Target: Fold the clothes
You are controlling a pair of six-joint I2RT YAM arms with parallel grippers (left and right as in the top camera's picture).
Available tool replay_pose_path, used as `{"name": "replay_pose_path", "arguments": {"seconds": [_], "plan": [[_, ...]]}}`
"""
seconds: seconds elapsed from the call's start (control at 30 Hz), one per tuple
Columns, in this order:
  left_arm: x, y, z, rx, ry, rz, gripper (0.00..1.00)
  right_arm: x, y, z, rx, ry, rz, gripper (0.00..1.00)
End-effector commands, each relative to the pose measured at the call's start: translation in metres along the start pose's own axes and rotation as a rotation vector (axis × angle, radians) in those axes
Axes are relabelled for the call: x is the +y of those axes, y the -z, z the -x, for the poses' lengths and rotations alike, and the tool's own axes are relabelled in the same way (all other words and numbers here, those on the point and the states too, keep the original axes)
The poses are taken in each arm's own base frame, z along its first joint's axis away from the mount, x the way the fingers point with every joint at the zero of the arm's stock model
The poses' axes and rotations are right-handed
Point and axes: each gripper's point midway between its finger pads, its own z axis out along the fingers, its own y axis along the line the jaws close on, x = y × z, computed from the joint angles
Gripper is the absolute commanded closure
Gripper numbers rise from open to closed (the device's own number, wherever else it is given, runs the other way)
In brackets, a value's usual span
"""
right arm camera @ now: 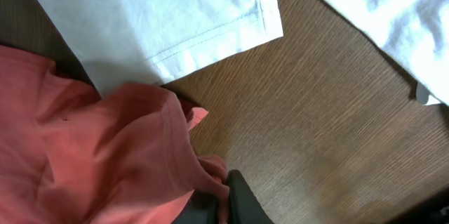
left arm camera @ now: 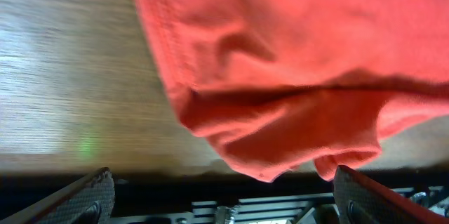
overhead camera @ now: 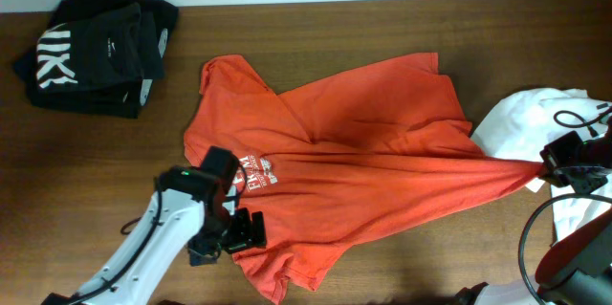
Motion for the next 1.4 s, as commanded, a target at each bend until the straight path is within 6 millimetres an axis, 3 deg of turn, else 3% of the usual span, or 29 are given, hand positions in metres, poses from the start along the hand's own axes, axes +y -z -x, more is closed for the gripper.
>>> {"name": "replay_pose_path", "arguments": {"seconds": [0.0, 0.07, 0.17, 0.27, 0.4, 0.47, 0.57, 0.6, 0.63, 0.67, 0.73, 0.8, 0.87, 0.9, 0.97, 1.07, 1.23, 1.3, 1.37], "plan": [[-0.008, -0.01, -0.009, 0.023, 0.051, 0.036, 0.02, 0.003, 0.007, 0.002, -0.01, 0.018, 0.019, 0.94], [0.005, -0.013, -0.002, -0.014, 0.091, 0.121, 0.02, 0.003, 0.007, 0.001, -0.007, 0.025, 0.018, 0.93], [0.008, -0.025, 0.002, -0.018, 0.122, 0.127, 0.02, 0.003, 0.007, 0.001, -0.006, 0.025, 0.018, 0.93], [0.018, -0.055, -0.009, 0.009, 0.174, 0.104, 0.02, 0.003, 0.007, 0.001, -0.007, 0.025, 0.018, 0.93], [0.02, -0.059, -0.014, 0.023, 0.176, 0.103, 0.04, 0.003, 0.007, 0.001, -0.007, 0.025, 0.017, 0.93], [0.021, -0.06, -0.014, 0.024, 0.177, 0.103, 0.34, 0.003, 0.007, 0.001, -0.007, 0.025, 0.017, 0.93], [0.019, -0.064, -0.01, 0.005, 0.17, 0.085, 0.47, 0.003, 0.007, 0.0, -0.002, 0.024, 0.016, 0.93], [0.019, -0.067, -0.009, -0.001, 0.169, 0.08, 0.55, 0.002, 0.007, -0.001, 0.002, 0.024, 0.014, 0.93], [0.02, -0.068, -0.009, -0.001, 0.168, 0.08, 0.73, 0.002, 0.007, -0.002, 0.003, 0.024, 0.014, 0.94], [0.02, -0.068, -0.009, -0.001, 0.167, 0.081, 0.99, 0.002, 0.007, -0.002, 0.003, 0.023, 0.014, 0.94], [0.022, -0.067, -0.007, -0.014, 0.167, 0.094, 0.99, 0.002, 0.007, -0.006, 0.023, 0.02, 0.014, 0.96], [0.02, -0.057, -0.005, -0.025, 0.165, 0.1, 0.99, 0.001, 0.009, -0.008, 0.029, 0.019, 0.01, 0.96], [0.018, -0.033, -0.006, -0.044, 0.164, 0.122, 0.99, 0.003, 0.019, -0.009, 0.03, 0.038, 0.009, 0.96], [0.02, -0.016, -0.005, -0.072, 0.162, 0.142, 0.99, 0.004, 0.026, -0.01, 0.03, 0.06, 0.009, 0.96], [0.017, 0.036, -0.004, -0.192, 0.146, 0.136, 0.99, 0.004, 0.047, -0.01, 0.016, 0.083, -0.008, 0.96], [0.008, 0.074, -0.005, -0.305, 0.127, 0.068, 0.99, 0.002, 0.055, -0.02, 0.046, 0.105, -0.028, 0.96], [0.017, 0.093, -0.008, -0.372, 0.137, 0.092, 1.0, 0.016, 0.054, -0.034, 0.065, 0.178, -0.036, 0.96], [0.038, 0.108, 0.008, -0.493, 0.273, 0.16, 0.99, 0.029, 0.052, -0.036, 0.05, 0.221, -0.028, 0.96], [0.038, 0.116, 0.029, -0.567, 0.314, 0.134, 0.99, 0.045, 0.049, -0.033, 0.014, 0.272, -0.01, 0.96]]}}
